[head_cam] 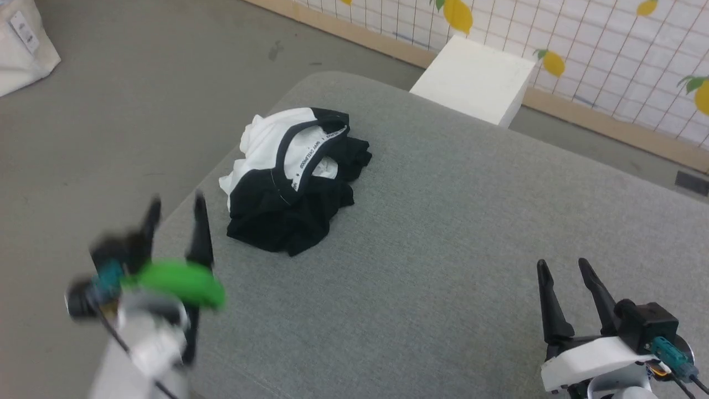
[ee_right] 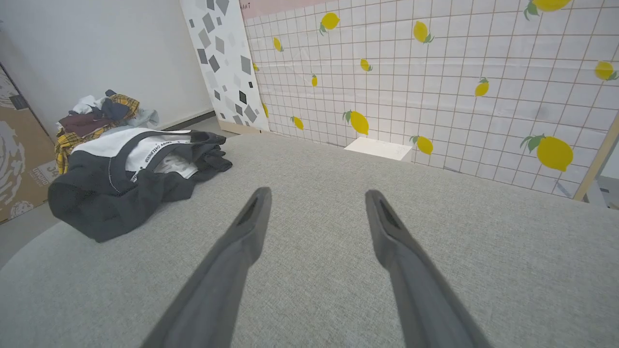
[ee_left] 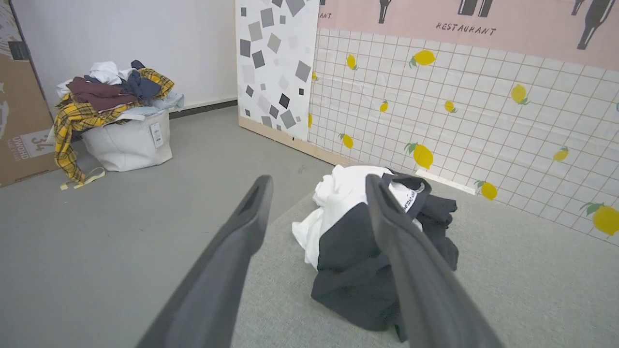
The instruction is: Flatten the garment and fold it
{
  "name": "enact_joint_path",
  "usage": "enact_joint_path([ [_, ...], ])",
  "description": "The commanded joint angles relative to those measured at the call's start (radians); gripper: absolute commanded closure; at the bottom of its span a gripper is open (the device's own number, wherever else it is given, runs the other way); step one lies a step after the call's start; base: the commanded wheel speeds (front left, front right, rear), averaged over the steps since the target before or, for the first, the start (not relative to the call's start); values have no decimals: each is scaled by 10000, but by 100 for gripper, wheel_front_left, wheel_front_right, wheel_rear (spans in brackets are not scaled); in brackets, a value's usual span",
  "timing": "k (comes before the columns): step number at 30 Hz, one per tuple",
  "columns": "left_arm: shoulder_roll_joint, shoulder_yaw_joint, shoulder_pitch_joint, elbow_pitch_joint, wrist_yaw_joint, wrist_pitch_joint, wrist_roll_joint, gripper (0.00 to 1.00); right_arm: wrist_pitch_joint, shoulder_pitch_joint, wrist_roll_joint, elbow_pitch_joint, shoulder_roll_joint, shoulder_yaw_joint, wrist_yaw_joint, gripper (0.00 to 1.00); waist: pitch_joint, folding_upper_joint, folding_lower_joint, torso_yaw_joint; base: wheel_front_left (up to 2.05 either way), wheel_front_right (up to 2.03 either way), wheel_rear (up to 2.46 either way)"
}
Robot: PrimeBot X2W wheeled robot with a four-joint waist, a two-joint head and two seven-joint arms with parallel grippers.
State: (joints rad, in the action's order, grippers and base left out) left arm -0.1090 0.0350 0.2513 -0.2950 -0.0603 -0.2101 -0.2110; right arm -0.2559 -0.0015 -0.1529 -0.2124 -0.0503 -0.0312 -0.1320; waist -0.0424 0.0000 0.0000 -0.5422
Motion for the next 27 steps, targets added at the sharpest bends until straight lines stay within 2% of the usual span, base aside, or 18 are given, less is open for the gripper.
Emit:
enact_joint_path([
  [1,-282,19,785,-258,-163,196,-149,0,-59,-171,147,2,1,-23,13,0,-315,0,0,210,0,0,0],
  [4,-677,-96,2225,-1020,-440,827,-486,0,-20,-325,355,49,1,-101,13,0,-715,0,0,493,0,0,0],
  [8,-1252,-273,3889,-2609,-626,2287,-1088,0,156,-533,602,208,1,-82,13,0,-1290,0,0,1113,0,0,0],
  [16,-2007,-526,5553,-5425,-696,6727,-2537,0,497,-817,981,883,1,-190,13,0,-2460,0,0,2454,0,0,0],
  [20,-2141,-416,5696,-6211,-370,7932,-2782,0,587,-871,1055,1196,1,-228,13,0,-2928,0,0,2852,0,0,0],
  [24,-1960,-402,5518,-6793,68,8483,-2886,0,677,-897,1154,1470,1,-251,13,0,-3296,0,0,2975,0,0,0],
  [27,-1715,-408,5359,-7133,182,8793,-3017,0,745,-915,1213,1612,1,-293,13,0,-3461,0,0,2924,0,0,0],
])
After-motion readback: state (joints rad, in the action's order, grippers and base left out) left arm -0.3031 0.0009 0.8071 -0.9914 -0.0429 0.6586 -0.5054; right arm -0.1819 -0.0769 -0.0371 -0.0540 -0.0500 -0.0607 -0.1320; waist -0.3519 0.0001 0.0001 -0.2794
